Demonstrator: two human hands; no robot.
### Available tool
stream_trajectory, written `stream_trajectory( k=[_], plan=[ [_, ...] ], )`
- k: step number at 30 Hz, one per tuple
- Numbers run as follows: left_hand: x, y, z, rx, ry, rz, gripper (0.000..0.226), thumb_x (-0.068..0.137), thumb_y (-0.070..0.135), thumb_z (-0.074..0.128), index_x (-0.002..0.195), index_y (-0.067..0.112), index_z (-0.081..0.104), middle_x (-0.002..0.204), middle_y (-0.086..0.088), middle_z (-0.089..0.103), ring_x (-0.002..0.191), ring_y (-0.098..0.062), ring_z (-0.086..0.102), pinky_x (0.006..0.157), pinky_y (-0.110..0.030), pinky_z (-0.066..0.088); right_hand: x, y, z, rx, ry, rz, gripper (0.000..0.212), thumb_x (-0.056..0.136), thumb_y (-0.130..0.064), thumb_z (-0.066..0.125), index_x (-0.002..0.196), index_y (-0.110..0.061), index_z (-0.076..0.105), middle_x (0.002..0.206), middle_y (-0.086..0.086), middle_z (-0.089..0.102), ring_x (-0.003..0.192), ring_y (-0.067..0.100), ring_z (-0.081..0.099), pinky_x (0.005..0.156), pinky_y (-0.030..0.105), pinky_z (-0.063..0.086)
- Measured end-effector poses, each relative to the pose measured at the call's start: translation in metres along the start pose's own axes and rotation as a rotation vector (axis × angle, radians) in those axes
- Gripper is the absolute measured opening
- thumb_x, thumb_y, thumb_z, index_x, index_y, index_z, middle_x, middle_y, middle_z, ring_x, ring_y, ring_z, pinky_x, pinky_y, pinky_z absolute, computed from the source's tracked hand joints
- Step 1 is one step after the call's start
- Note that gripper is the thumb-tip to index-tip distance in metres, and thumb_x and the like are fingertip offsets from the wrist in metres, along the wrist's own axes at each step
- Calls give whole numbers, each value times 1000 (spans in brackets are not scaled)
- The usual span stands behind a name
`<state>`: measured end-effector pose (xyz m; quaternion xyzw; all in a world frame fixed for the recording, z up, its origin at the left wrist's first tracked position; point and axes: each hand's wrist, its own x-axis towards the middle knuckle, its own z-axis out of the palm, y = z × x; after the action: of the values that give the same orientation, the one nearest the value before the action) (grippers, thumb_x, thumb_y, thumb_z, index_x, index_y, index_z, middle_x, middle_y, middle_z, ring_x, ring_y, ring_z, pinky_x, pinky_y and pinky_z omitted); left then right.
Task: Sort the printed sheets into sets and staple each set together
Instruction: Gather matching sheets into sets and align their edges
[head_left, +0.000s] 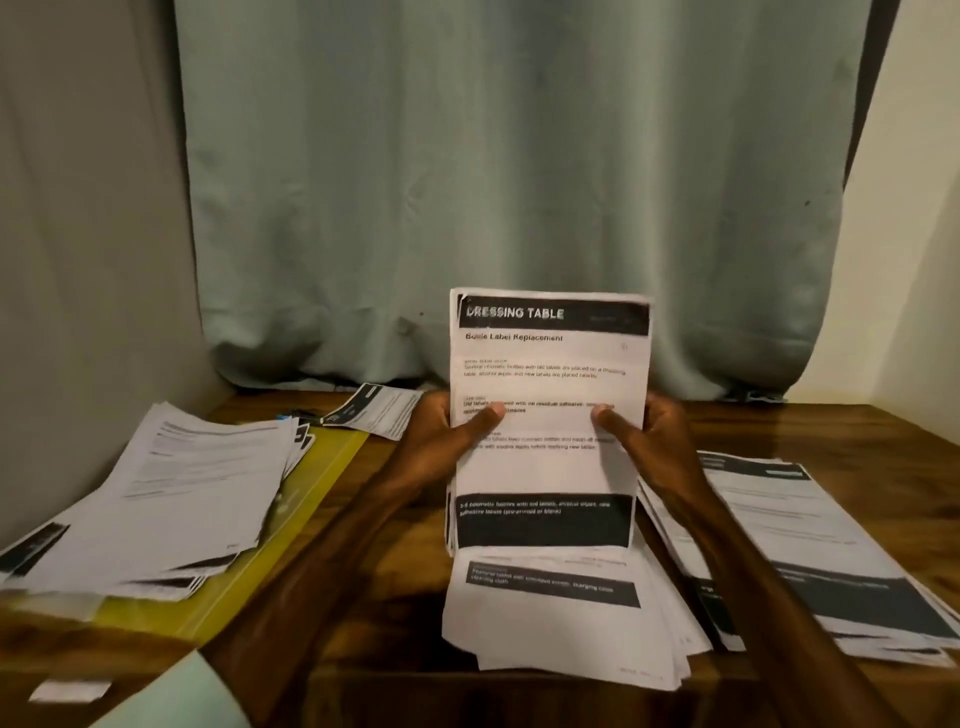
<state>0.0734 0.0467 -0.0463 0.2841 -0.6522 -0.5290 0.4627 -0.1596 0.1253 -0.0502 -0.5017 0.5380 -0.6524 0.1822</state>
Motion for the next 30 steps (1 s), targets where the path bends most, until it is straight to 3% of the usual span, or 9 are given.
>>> stream_trajectory(
  k=[2,5,7,10,14,17,19,24,30],
  plan=[
    [-4,-2,-12,49,35,48,23,97,18,70,117,6,71,112,-11,77,98,-27,76,79,-38,64,-1,0,7,3,-2,-10,35,94,-9,70,128,-9,64,120,2,70,91,2,69,69,15,59],
    [0,16,-35,112,222,120,19,97,22,70,106,6,73,104,-11,78,90,-28,77,78,-46,64,7,-13,30,26,-59,-60,30,96,-10,68,125,-17,63,122,-1,71,101,11,73,87,34,62],
    [7,31,-59,221,335,113,13,97,23,70,102,11,74,102,-8,78,88,-24,77,80,-44,64,6,-21,47,14,-141,-68,32,98,-16,67,128,-21,58,125,-1,71,106,17,73,87,41,62],
    [15,35,-106,434,308,-29,19,96,19,71,111,8,74,114,-12,76,98,-28,74,91,-45,61,-8,-14,65,-148,-201,-31,39,97,-28,68,133,-24,53,120,0,71,99,19,73,76,42,64],
    [-1,2,-156,811,286,-200,32,96,23,71,124,8,70,120,-10,71,108,-32,69,92,-40,56,-33,16,76,-295,-258,21,35,94,-38,71,124,-27,59,119,5,72,98,24,73,82,52,62],
    [-12,-31,-181,1116,154,-413,54,89,33,79,134,10,62,141,-12,58,128,-33,55,100,-39,47,-50,31,74,-418,-335,1,12,93,-30,73,103,-23,73,112,-1,74,98,19,71,85,45,62],
    [-17,-45,-188,1174,142,-486,69,85,39,82,141,9,54,150,-14,49,135,-33,48,106,-41,42,-60,34,69,-490,-404,-33,6,93,-27,74,97,-25,76,110,-5,74,99,13,69,88,36,60],
    [-21,-51,-170,1183,219,-360,61,86,24,82,138,6,56,142,-17,57,130,-37,55,102,-45,45,-80,29,61,-569,-558,-47,14,93,-30,74,107,-28,75,109,-15,71,103,3,64,84,16,51],
    [-18,-63,-150,1121,226,-264,42,89,14,78,126,4,62,130,-18,65,119,-37,62,96,-44,51,-111,30,59,-596,-703,-148,52,75,-69,71,117,-38,70,127,-21,63,116,-1,58,99,26,54]
  ],
)
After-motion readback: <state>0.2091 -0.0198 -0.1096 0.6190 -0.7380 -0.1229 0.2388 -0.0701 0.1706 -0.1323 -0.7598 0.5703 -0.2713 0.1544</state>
